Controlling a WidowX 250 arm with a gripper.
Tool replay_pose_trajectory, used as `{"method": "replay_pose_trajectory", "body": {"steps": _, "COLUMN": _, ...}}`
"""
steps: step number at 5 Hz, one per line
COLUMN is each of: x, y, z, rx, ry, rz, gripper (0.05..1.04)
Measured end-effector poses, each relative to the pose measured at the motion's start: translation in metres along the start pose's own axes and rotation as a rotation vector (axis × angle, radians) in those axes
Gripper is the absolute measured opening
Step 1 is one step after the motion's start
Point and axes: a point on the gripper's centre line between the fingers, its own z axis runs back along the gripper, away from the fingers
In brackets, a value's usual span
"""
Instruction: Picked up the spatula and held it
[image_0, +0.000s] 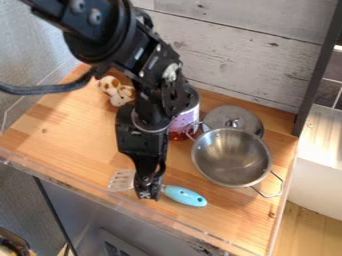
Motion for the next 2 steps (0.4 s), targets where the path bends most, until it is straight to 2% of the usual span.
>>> {"method": "replay_pose_trajectory", "body": {"steps": 1, "x": -0.005, "y": -0.003, "z": -0.009, "rx": 0.025, "ry": 0.003, "rz": 0.004, "gripper": 0.999}}
{"method": "replay_pose_trajectory", "body": {"steps": 2, "x": -0.015, "y": -0.003, "z": -0.011, "rx": 0.03, "ry": 0.013, "rz": -0.01, "gripper": 0.938}}
